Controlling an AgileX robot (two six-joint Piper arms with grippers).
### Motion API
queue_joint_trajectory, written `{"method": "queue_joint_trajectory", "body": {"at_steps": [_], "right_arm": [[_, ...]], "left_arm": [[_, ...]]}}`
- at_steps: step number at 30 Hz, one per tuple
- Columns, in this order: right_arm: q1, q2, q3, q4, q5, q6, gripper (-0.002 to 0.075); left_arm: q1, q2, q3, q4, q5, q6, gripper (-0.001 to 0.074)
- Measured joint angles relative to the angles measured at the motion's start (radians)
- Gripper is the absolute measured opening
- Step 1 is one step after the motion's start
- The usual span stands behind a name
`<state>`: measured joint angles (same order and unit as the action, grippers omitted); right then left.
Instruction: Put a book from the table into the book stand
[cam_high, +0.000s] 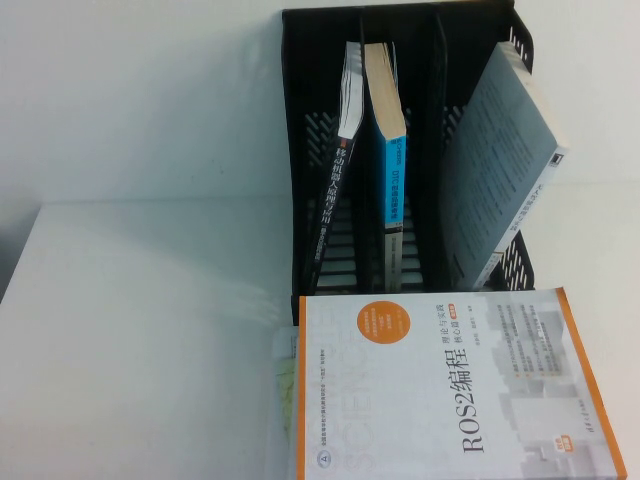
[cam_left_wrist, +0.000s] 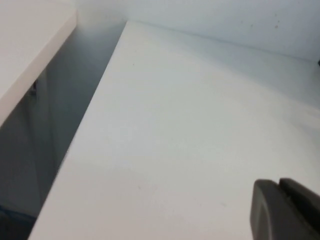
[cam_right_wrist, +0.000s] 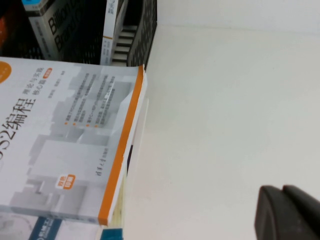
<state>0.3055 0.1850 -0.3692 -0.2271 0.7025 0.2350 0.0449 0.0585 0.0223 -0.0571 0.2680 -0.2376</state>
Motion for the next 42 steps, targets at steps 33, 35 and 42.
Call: {"method": "queue_joint_trajectory", "body": {"at_steps": [33, 35, 42], "right_arm": [[-0.224, -0.185, 0.196, -0.015, -0.268, 0.094, -0.0003], [-0.275, -0.195, 0.273, 0.006, -0.320, 0.102, -0.0003], [-0.319, -0.197, 0.391, 0.035, -0.360, 0.104, -0.0003]], "left_arm": [[0.043, -0.068, -0.004, -0.012, 0.051, -0.004, -0.0004], [0.043, -0.068, -0.004, -0.012, 0.051, -0.004, -0.0004], [0.043, -0.068, -0.004, -0.012, 0.053, -0.004, -0.0004]]}}
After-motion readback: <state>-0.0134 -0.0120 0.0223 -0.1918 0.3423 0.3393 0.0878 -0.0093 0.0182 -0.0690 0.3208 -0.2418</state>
